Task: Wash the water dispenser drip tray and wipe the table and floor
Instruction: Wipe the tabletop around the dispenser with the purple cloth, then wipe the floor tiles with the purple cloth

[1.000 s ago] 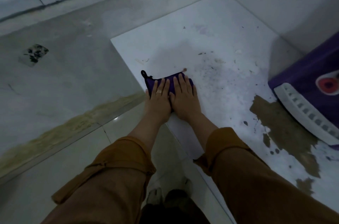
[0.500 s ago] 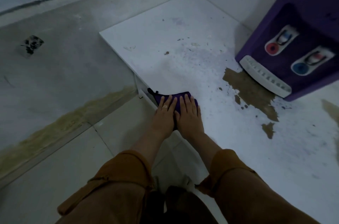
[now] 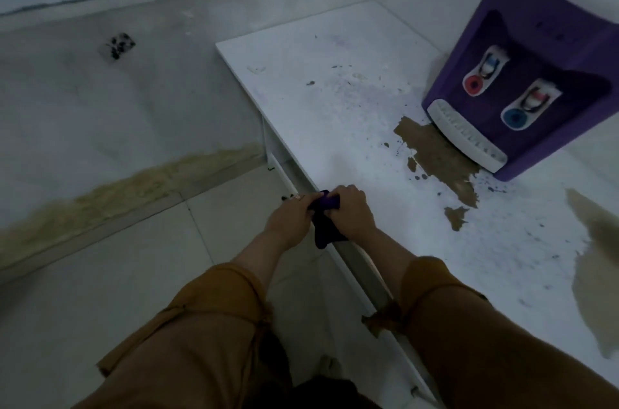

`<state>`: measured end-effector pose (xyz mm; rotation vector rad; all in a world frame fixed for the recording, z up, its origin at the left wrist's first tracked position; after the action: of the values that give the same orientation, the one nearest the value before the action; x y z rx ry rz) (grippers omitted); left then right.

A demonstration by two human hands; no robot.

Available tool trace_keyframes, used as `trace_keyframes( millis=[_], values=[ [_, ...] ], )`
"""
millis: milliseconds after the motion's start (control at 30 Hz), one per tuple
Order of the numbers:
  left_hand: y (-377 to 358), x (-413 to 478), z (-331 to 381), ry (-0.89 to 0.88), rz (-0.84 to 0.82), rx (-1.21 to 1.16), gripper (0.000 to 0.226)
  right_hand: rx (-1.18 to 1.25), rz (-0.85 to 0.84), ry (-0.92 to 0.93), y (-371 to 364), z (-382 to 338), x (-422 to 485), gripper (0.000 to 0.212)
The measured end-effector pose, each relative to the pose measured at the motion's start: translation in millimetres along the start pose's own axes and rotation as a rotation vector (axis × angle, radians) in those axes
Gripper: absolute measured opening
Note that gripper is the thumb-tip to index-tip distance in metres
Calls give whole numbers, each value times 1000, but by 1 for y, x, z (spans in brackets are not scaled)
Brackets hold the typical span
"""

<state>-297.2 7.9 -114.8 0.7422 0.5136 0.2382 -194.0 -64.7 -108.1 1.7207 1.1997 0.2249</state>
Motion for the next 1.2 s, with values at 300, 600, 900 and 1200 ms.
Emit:
trace_keyframes(
  millis=[300, 600, 900, 1200],
  values=[
    [-11, -95, -33, 373, 452, -1037, 67, 934, -340, 19, -24, -47, -39, 28],
    [5, -160, -69, 437, 494, -1101, 35, 1135, -651, -107, -77, -81, -67, 36],
    [-14, -173, -143, 588, 417, -838, 53, 920, -479, -44, -129, -98, -36, 19],
    [-145, -94, -289, 595, 543, -1235, 40, 896, -388, 30, -294, -22, 74, 45]
  ],
)
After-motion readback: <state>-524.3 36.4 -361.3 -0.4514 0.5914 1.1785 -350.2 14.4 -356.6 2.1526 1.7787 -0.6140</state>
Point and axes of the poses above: each hand's wrist, its own x-axis towards the middle knuckle, its own y-axis out of the back of the hand, z = x × y, the point moved 4 cm from there along x, towards the middle knuckle, and after that the axes turned 10 degrees about -z, right-handed, at the moved point
